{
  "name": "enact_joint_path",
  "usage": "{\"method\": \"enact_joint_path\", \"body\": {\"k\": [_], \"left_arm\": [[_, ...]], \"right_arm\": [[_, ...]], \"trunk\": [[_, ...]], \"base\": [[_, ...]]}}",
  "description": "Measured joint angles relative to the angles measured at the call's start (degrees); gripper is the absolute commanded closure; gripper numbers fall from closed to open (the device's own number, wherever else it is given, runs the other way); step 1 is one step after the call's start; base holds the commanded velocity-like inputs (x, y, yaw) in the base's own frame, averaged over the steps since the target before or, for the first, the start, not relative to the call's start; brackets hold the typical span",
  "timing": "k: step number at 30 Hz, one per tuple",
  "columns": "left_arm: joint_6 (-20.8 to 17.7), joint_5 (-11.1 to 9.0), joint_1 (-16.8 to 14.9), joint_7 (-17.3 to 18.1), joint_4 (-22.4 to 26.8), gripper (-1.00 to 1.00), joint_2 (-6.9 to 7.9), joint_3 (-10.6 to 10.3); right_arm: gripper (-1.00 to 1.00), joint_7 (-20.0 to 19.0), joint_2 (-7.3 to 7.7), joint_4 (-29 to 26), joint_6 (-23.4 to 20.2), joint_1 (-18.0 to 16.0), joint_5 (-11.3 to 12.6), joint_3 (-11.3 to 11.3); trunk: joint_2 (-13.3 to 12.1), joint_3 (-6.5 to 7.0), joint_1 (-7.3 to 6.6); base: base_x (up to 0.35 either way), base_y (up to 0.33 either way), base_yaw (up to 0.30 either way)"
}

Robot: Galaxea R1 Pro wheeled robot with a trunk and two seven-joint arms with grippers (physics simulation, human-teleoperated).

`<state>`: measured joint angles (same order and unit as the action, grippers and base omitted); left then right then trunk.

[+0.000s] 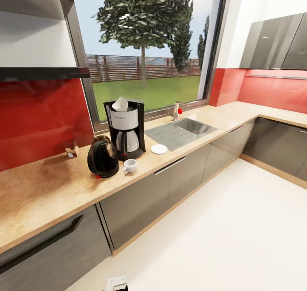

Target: Set up a coffee station on the kitchen countertop: keep the coffee maker on the countertop, move the bottle of coffee from the kitchen shelf to the counter next to the coffee maker, place a paper coffee filter on top of the coffee maker, put the saucer next to the coffee maker with the coffee cup on the saucer, and place the electric kettle next to the coffee maker.

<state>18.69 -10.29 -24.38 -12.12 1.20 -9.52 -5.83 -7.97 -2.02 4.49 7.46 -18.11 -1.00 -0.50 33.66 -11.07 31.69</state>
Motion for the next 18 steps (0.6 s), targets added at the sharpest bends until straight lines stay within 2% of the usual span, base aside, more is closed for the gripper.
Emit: {"method": "enact_joint_path", "body": {"k": [1,7,18], "left_arm": [[0.0,0.0,0.0,0.0,0.0,-1.0,-0.01,0.0],[0.0,-0.2,0.0,0.0,-0.1,-1.0,0.02,0.0],[0.0,-0.3,0.0,0.0,-0.1,-1.0,-0.04,0.0]], "right_arm": [[-1.0,0.0,0.03,0.0,0.0,0.0,0.1,0.1],[-1.0,-0.1,0.04,0.0,0.0,0.0,0.3,0.2],[-1.0,-0.1,0.08,0.0,0.0,0.0,0.4,0.2]], "trunk": [[0.0,0.0,0.0],[0.0,0.0,0.0],[0.0,0.32,0.0]], "base": [[0.0,0.0,0.0],[0.0,-0.043,0.272],[0.0,-0.262,0.267]]}}
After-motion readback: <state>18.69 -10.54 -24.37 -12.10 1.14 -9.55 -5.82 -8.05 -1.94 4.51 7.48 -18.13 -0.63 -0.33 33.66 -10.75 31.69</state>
